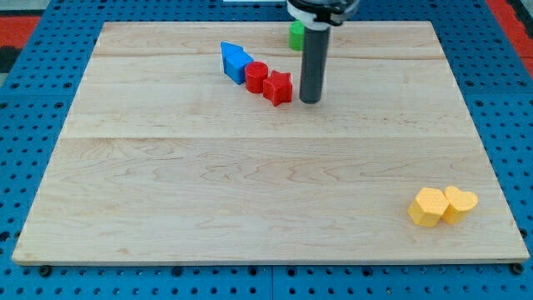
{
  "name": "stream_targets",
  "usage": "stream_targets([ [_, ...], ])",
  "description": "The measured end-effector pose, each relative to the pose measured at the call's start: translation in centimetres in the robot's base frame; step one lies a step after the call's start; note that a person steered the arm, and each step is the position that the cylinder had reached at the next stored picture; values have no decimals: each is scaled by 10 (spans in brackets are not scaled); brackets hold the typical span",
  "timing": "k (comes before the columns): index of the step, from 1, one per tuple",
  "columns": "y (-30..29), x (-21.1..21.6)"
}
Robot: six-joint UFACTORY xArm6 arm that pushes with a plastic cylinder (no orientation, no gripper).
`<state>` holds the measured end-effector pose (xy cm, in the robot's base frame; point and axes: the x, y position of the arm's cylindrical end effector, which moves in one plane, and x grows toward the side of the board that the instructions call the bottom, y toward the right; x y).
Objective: Push yellow heart along with yellow hexagon slightly left
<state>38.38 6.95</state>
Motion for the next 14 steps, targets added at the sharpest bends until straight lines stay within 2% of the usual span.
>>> stream_targets([
  [1,30,32],
  [2,79,45],
  [4,181,51],
  [7,274,153],
  [8,266,160],
  [14,79,171],
])
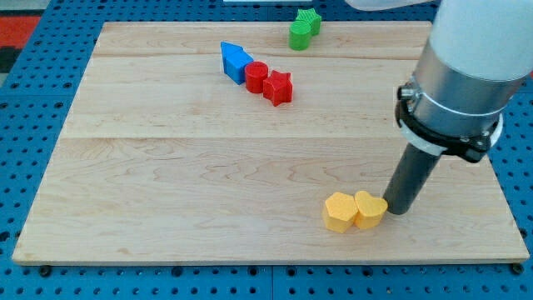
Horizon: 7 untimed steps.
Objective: Push yellow heart along with yellow hexagon slightly left
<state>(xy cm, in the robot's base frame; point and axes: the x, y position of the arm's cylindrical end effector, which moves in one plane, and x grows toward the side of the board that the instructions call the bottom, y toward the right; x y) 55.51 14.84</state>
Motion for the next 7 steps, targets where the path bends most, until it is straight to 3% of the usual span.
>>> stream_targets([
  [3,40,20],
  [5,7,40],
  [7,-51,32],
])
